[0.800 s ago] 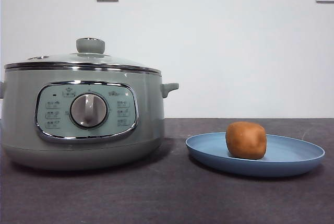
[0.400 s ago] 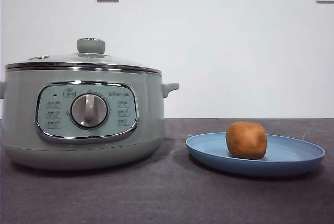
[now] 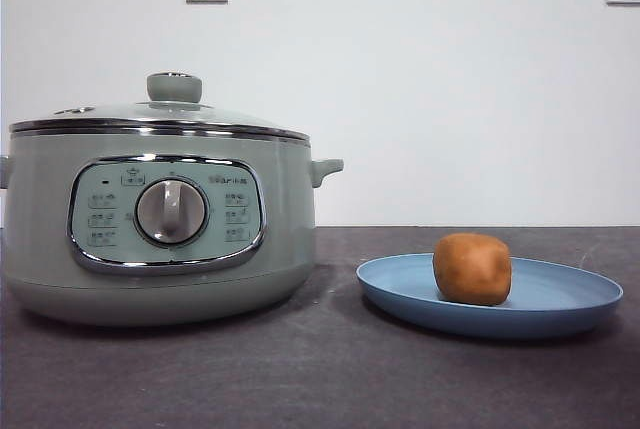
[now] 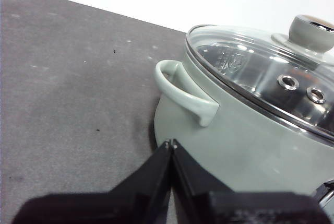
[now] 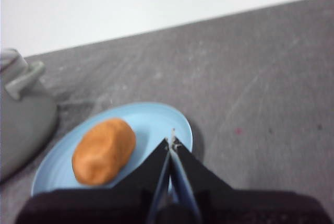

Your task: Take the potato out from the steamer,put the potato on the plate,close the lid

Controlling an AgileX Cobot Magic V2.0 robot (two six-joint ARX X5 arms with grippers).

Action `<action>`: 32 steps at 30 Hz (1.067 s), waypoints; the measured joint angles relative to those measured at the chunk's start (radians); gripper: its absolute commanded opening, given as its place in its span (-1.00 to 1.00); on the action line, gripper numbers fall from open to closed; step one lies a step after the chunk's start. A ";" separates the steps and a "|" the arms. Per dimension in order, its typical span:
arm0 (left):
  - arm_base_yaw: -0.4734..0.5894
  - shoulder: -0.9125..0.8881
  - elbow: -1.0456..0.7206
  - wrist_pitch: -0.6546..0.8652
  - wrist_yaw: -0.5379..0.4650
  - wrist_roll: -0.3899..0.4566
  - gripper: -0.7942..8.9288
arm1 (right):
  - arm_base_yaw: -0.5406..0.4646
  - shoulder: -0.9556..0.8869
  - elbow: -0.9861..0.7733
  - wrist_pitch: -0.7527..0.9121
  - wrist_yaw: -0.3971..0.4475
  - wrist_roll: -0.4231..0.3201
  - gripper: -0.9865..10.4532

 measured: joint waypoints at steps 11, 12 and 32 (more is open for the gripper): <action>0.000 0.000 0.000 0.000 0.000 0.000 -0.84 | 0.000 -0.026 0.000 -0.006 0.026 0.019 -0.83; 0.000 0.000 0.000 0.000 0.000 0.000 -0.84 | 0.000 -0.026 0.000 -0.006 0.026 0.019 -0.83; 0.000 0.000 0.000 0.000 0.000 0.000 -0.84 | 0.000 -0.026 0.000 -0.006 0.026 0.019 -0.83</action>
